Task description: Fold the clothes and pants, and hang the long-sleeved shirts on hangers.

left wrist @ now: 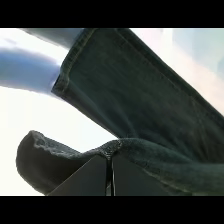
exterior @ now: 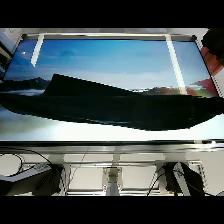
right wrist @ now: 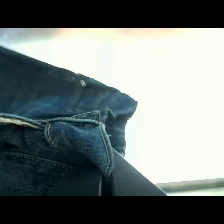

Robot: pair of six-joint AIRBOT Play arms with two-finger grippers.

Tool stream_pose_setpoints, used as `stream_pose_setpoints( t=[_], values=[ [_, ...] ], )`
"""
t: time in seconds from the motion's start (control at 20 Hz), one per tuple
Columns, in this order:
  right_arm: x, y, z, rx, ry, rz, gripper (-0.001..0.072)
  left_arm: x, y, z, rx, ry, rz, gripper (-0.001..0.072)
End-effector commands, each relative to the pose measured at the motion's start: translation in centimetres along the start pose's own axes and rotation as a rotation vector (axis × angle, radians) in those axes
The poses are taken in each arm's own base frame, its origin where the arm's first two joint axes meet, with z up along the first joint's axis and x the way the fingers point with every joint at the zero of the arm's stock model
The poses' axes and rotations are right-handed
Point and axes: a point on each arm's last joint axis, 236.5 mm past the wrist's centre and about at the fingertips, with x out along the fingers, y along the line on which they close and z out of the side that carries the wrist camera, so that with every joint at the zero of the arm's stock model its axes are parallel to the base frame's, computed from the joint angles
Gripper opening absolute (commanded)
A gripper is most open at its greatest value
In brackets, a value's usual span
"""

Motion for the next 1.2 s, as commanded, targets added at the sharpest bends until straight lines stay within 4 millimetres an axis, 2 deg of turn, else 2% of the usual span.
stream_pose_setpoints(
  t=[0.0,0.2,0.3,0.4,0.5,0.7,0.85,0.95,1.0,1.15],
  values=[
    [1.9,-3.0,-2.5,0.089,0.139,-0.074,0.0013,-0.8,0.0,0.4,0.04,-0.028,0.007,0.0019],
    [4.6,-5.9,-4.8,0.292,0.219,-0.053,0.0012,-2.4,3.0,1.8,-0.126,-0.12,0.093,0.0021],
    [5.6,-5.6,-4.6,0.306,0.207,0.021,0.0013,-2.7,3.4,1.8,-0.133,-0.129,0.102,0.0021],
    [5.8,-4.3,-4.2,0.238,0.193,0.102,0.0013,-2.7,3.2,1.8,-0.133,-0.129,0.096,0.002],
    [5.6,-3.5,-4.8,0.157,0.217,0.142,0.0013,-2.6,2.6,1.6,-0.132,-0.119,0.068,0.002],
    [5.5,-4.9,-5.9,0.165,0.259,0.077,0.0013,-2.8,1.5,0.8,-0.062,-0.082,0.043,0.002],
    [5.4,-5.7,-6.7,0.182,0.288,0.036,0.0013,-3.9,0.8,0.5,0.041,-0.071,0.082,0.0021],
    [5.5,-6.3,-7.2,0.201,0.291,0.023,0.0013,-4.0,-0.2,-0.8,0.204,-0.009,0.078,0.0021],
    [5.8,-6.8,-8.0,0.236,0.292,0.02,0.0013,-3.5,-0.1,-1.5,0.223,0.026,0.08,0.002],
    [8.1,-6.5,-11.9,0.325,0.303,0.061,0.0013,-1.5,2.0,-5.8,0.221,0.217,0.123,0.0021]
  ],
)
